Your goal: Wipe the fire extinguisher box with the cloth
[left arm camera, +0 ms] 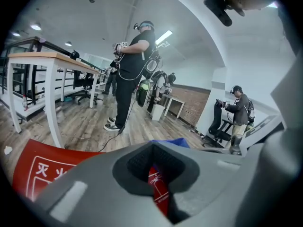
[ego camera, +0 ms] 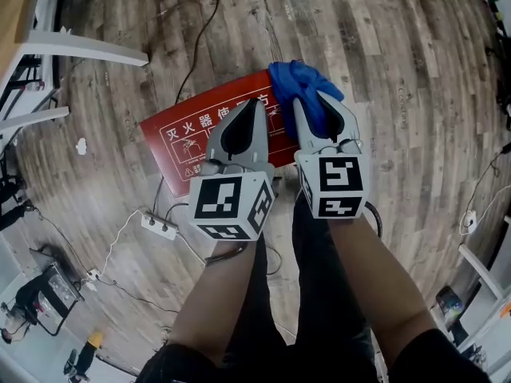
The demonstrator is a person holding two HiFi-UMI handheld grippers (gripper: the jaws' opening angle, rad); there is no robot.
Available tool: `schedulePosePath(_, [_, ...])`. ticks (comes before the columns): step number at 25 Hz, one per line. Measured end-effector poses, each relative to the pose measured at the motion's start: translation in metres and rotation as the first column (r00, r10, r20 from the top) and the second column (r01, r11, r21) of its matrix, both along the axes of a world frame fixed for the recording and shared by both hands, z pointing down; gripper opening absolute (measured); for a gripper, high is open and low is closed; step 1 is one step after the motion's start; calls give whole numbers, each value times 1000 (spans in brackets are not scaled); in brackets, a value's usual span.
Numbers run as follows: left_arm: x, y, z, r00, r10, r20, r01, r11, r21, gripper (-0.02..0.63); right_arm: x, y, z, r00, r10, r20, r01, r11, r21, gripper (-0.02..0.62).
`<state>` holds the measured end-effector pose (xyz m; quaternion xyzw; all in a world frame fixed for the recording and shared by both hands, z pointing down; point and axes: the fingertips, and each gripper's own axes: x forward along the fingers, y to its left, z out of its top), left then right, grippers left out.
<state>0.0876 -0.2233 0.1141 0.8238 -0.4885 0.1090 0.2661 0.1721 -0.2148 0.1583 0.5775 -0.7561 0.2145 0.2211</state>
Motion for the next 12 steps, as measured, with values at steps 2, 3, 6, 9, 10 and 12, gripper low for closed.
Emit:
schedulePosePath(2, [-16, 4, 0, 1000, -12, 3, 12, 1000, -1, 5, -16, 3, -2, 1000, -16, 2, 16, 1000, 4, 120])
schedulePosePath(3, [-25, 6, 0, 1000, -19, 5, 19, 1000, -2, 5, -27, 5, -3, 1000, -28, 4, 28, 1000, 4, 119])
schedulePosePath(6, [-59, 13, -2, 999, -41, 8, 41, 999, -4, 5, -68, 15, -6, 997, -75, 15, 76, 997, -6, 120])
schedulePosePath(9, [-99, 22, -2, 997, -74, 12, 74, 997, -9, 5, -118, 31, -9, 990, -133, 37, 134, 991, -25, 120])
schedulePosePath(10, [-112, 27, -2, 996, -88, 14, 88, 996, -12, 5, -134, 38, -8, 987, -153, 43, 155, 987, -31, 120])
schedulePosePath(12, [-140, 35, 0, 993, -116, 19, 116, 993, -19, 5, -166, 50, -7, 980, -191, 53, 193, 980, -39, 120])
